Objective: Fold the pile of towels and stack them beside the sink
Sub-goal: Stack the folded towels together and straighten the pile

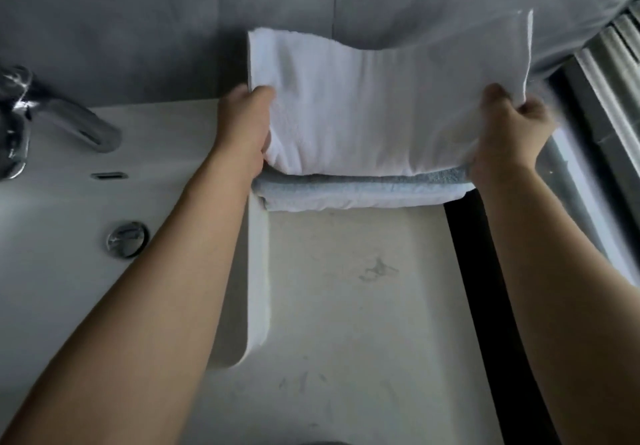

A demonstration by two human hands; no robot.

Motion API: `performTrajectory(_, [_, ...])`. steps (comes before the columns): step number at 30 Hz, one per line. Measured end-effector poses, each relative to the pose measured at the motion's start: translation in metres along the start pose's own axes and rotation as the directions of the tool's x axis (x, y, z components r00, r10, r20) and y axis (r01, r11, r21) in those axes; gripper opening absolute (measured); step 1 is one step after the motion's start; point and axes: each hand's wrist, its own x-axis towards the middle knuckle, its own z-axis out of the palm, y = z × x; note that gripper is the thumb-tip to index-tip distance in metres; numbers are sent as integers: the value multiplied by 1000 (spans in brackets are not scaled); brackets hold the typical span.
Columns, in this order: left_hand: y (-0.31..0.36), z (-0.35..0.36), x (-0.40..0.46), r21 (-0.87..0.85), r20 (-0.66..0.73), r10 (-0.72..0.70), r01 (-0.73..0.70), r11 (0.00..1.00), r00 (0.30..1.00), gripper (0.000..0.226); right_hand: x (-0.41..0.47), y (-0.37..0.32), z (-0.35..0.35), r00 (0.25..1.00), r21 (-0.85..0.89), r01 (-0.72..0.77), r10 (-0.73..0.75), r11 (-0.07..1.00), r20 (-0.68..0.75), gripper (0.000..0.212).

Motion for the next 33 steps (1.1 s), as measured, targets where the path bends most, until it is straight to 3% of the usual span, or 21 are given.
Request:
performTrajectory(2, [-15, 1, 11, 188, 9, -48, 45, 981, 999, 17, 8, 18, -1, 997, -223, -75, 74, 972, -10, 25])
performTrajectory(4, [-23, 3, 16, 253, -17, 2, 2, 968, 1000, 24, 15, 31, -4, 994, -358, -105, 95, 928, -45, 26])
performTrajectory(7, [-24, 10, 16, 281, -80, 135, -108, 954, 988, 9, 22, 33, -4, 998, -513, 0, -30, 858, -51, 19])
performTrajectory(9, [-23, 13, 13, 317, -106, 216, -172, 933, 971, 14, 25, 33, -4, 991, -658, 103, -131, 746, 6, 19])
performTrajectory(11, [-23, 14, 7, 465, -124, 276, -190, 865, 953, 9, 18, 35, -3, 971, -825, 205, -216, 526, 103, 51])
performTrajectory(13, [-27, 15, -2, 741, -75, 442, -246, 625, 894, 34, 0, 38, 5, 911, -880, 384, -268, 279, 313, 68])
performTrajectory(14, [-28, 19, -8, 829, 10, 544, -311, 465, 839, 46, -10, 42, 10, 868, -843, 487, -240, 228, 436, 68])
performTrajectory(15, [-30, 24, -13, 866, 120, 610, -383, 322, 783, 54, -20, 46, 16, 822, -788, 569, -184, 233, 539, 64])
performTrajectory(17, [-35, 35, -23, 863, 293, 633, -483, 148, 716, 64, -35, 57, 22, 756, -710, 643, -93, 288, 647, 56])
performTrajectory(19, [-40, 43, -26, 858, 376, 631, -513, 40, 679, 62, -38, 64, 22, 753, -702, 642, -81, 308, 653, 54])
performTrajectory(21, [-45, 41, -22, 867, 417, 589, -497, -29, 693, 53, -31, 66, 20, 752, -703, 646, -94, 297, 652, 55])
performTrajectory(24, [-53, 22, -7, 920, 313, 487, -388, 59, 815, 53, -20, 65, 15, 771, -736, 629, -82, 249, 631, 60])
performTrajectory(26, [-57, 10, -2, 940, 227, 456, -315, 127, 861, 56, -19, 66, 14, 807, -779, 587, -83, 220, 585, 62])
performTrajectory(30, [-59, -1, -6, 938, 182, 469, -296, 181, 864, 59, -32, 61, 21, 848, -809, 525, -88, 263, 522, 64])
performTrajectory(33, [-59, -7, -16, 915, 219, 518, -358, 184, 826, 61, -54, 57, 26, 820, -762, 567, -125, 313, 559, 60])
